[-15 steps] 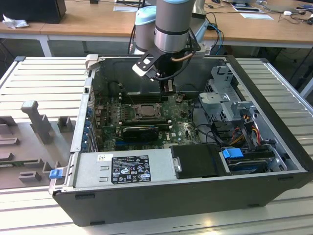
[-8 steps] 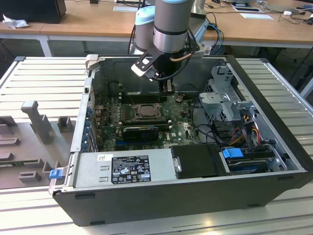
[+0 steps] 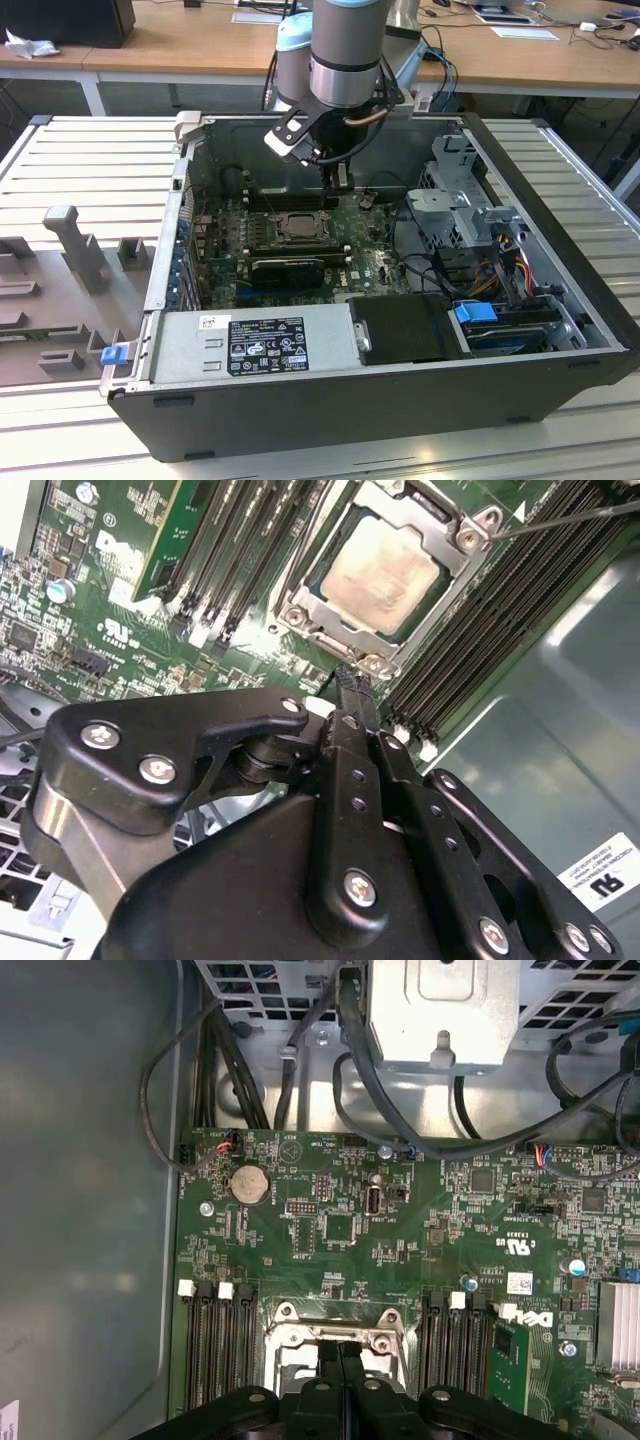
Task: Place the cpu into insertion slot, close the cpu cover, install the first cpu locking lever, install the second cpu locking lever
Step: 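Close the cpu cover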
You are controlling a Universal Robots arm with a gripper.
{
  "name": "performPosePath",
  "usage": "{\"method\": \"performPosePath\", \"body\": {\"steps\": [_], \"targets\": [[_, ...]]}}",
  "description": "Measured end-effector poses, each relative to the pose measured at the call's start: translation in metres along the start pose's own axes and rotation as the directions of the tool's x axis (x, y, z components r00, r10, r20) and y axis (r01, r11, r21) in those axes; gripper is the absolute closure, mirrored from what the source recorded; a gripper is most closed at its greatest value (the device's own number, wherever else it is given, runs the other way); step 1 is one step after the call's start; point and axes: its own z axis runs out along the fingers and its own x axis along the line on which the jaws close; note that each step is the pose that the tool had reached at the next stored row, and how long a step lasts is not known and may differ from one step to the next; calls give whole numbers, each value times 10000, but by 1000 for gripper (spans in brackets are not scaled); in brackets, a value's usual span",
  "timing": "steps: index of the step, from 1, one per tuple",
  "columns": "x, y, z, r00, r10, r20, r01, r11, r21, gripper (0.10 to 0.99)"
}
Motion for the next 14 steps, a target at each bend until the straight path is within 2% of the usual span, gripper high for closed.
{"method": "performPosePath", "body": {"steps": [4, 5, 10, 11, 14], "targets": [[5, -98, 9, 10000, 0, -3, 0, 10000, -1, 980], [5, -142, 25, 10000, 0, 1, 0, 10000, -1, 980], [6, -257, 123, 10000, -1, -1, 1, 10000, -1, 980], [15, -314, 126, 10000, 0, 1, 0, 10000, 0, 980], [27, -382, 126, 10000, 0, 1, 0, 10000, 1, 980]]}}
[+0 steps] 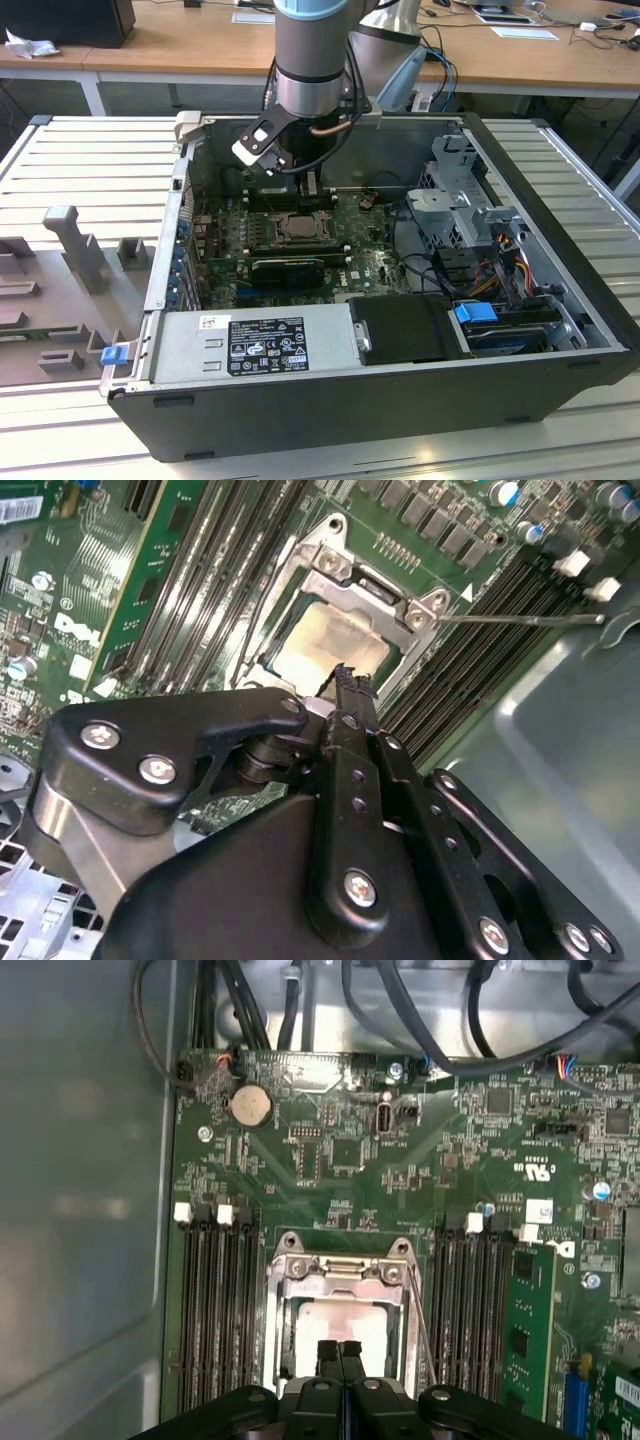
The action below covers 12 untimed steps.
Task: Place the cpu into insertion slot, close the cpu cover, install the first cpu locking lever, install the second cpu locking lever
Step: 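Close the cpu cover, then install the first cpu locking lever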
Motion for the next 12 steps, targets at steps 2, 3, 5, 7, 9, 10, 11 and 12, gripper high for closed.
{"method": "performPosePath", "body": {"steps": [2, 3, 5, 7, 9, 10, 11, 12], "targets": [[3, -39, 0, 10000, 0, -1, 0, 10000, -1, 980], [4, -50, 0, 10000, 0, -2, 0, 10000, -2, 980], [3, -59, -9, 10000, 7, 3, -7, 10000, 1, 980], [6, -58, -43, 10000, 10, 0, -10, 10000, -1, 980], [7, -58, -51, 10000, 14, -3, -14, 10000, -3, 980], [7, -57, -52, 10000, 16, -3, -16, 10000, -4, 980], [7, -58, -53, 10000, 17, -2, -17, 10000, -2, 980], [6, -58, -54, 10000, 18, 0, -18, 10000, -2, 980]]}}
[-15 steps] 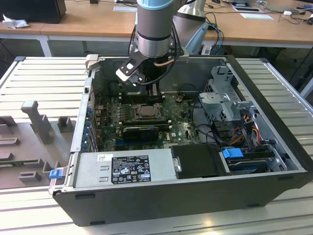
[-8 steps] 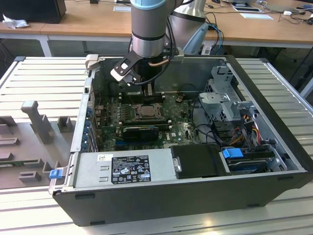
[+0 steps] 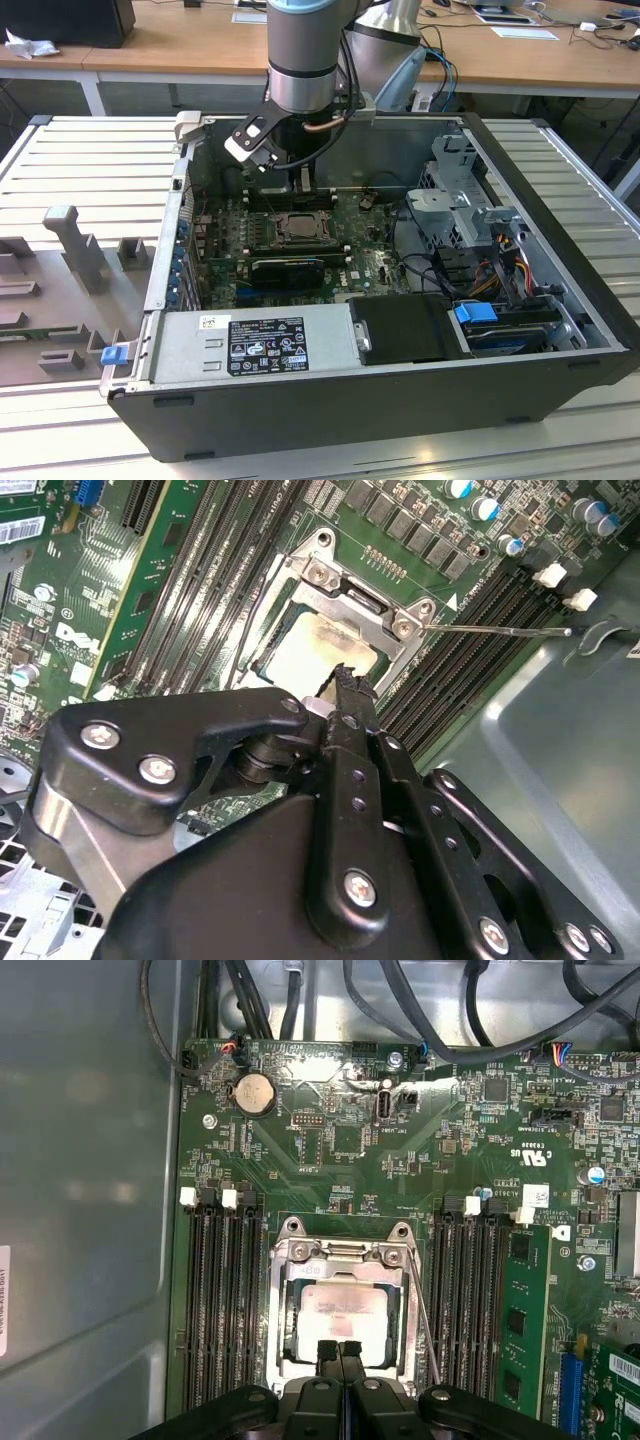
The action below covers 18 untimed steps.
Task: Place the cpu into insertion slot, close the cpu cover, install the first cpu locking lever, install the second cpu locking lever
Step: 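Install the first cpu locking lever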
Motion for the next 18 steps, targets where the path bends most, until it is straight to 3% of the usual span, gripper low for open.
{"method": "performPosePath", "body": {"steps": [10, 18], "targets": [[1, 0, -9, 10000, 7, -1, -7, 10000, -1, 980], [4, 2, -78, 10000, 10, 0, -10, 10000, 0, 980]]}}
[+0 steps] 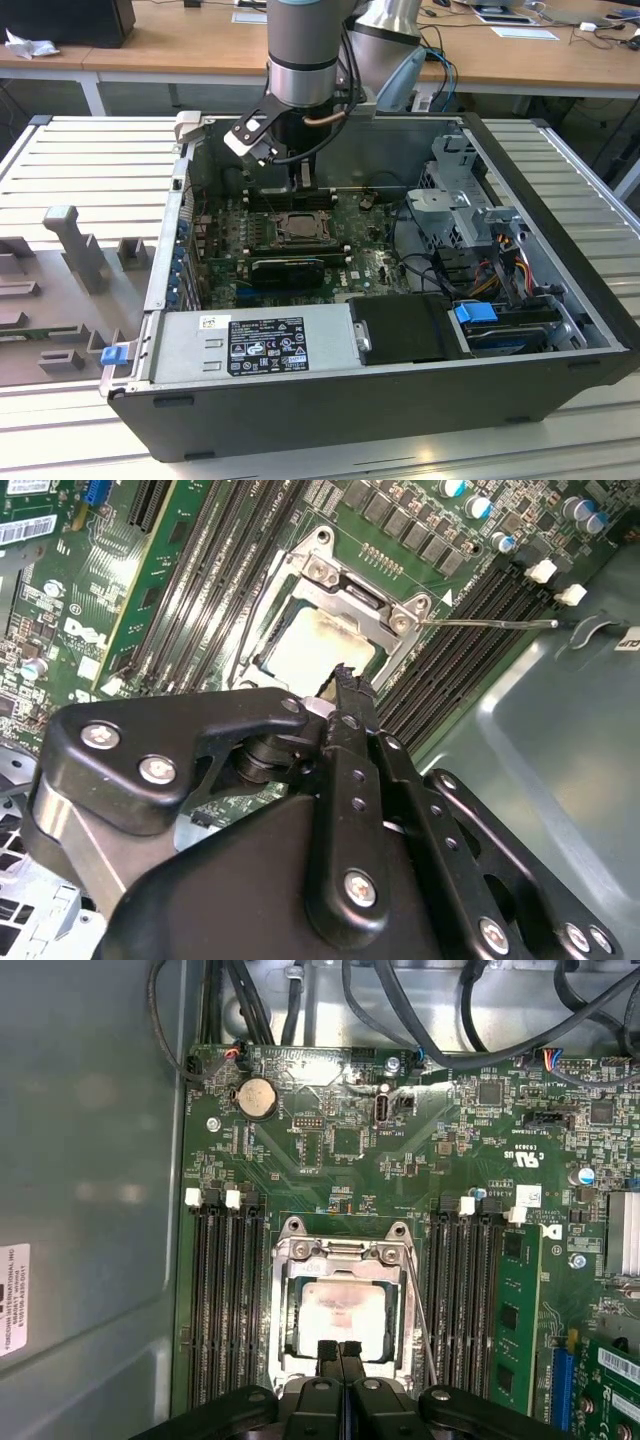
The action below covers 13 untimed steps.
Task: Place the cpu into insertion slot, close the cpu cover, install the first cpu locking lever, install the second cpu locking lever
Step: 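Install the first cpu locking lever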
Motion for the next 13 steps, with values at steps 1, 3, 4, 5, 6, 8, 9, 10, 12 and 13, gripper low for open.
{"method": "performPosePath", "body": {"steps": [1, 3, 4, 5, 6, 8, 9, 10, 12, 13], "targets": [[1, 0, -9, 10000, 0, 0, 0, 10000, 0, 980], [1, 1, -23, 10000, 1, 0, -1, 10000, 0, 980], [2, 1, -35, 10000, 4, 0, -4, 10000, 0, 980], [2, 1, -41, 10000, 8, 0, -8, 10000, 0, 980], [3, 1, -50, 10000, 17, 0, -17, 10000, 0, 980], [5, 2, -63, 10000, 49, 9, -49, 10000, -2, 980], [6, 2, -74, 9999, 104, 15, -104, 9999, -4, 980], [7, 2, -78, 9999, 163, 17, -163, 9999, -8, 980], [7, 2, -78, 9988, 489, 23, -489, 9988, -25, 980], [7, 2, -79, 9981, 617, 27, -617, 9981, -31, 980]]}}
